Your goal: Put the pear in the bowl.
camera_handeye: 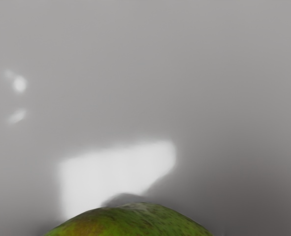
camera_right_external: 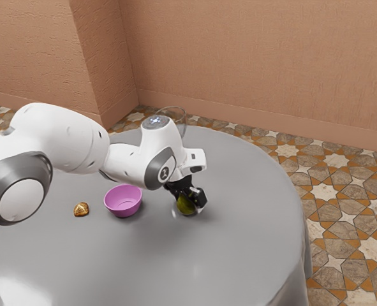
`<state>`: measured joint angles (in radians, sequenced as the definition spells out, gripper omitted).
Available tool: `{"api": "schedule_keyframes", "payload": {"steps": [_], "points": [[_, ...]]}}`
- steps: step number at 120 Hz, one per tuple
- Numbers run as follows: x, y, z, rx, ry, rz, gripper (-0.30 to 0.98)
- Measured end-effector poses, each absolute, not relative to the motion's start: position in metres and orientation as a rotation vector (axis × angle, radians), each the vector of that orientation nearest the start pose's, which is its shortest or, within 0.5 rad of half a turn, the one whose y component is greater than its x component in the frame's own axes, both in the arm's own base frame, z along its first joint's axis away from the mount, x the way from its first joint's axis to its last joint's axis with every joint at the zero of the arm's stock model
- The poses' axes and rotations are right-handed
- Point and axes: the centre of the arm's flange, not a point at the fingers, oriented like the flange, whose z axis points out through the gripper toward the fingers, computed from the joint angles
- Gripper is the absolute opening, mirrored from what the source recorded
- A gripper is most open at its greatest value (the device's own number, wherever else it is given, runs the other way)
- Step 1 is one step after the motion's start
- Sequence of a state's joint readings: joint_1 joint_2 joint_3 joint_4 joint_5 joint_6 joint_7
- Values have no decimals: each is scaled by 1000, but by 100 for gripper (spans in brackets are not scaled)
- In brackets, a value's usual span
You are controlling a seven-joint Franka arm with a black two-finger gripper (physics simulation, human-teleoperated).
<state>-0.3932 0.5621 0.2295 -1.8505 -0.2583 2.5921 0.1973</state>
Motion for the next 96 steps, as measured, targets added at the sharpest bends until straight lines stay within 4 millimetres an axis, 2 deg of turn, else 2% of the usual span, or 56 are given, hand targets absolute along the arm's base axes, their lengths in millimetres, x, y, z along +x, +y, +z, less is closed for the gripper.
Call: {"api": "schedule_keyframes", "payload": {"steps": [27,48,72,80,96], "points": [[652,-114,244,-3140,336,-319,39],[652,-114,247,-3134,346,-325,33],[655,-113,281,-3131,344,-387,23],[656,-103,292,-3129,323,-399,21],[650,-71,307,-3130,263,-395,21]]}}
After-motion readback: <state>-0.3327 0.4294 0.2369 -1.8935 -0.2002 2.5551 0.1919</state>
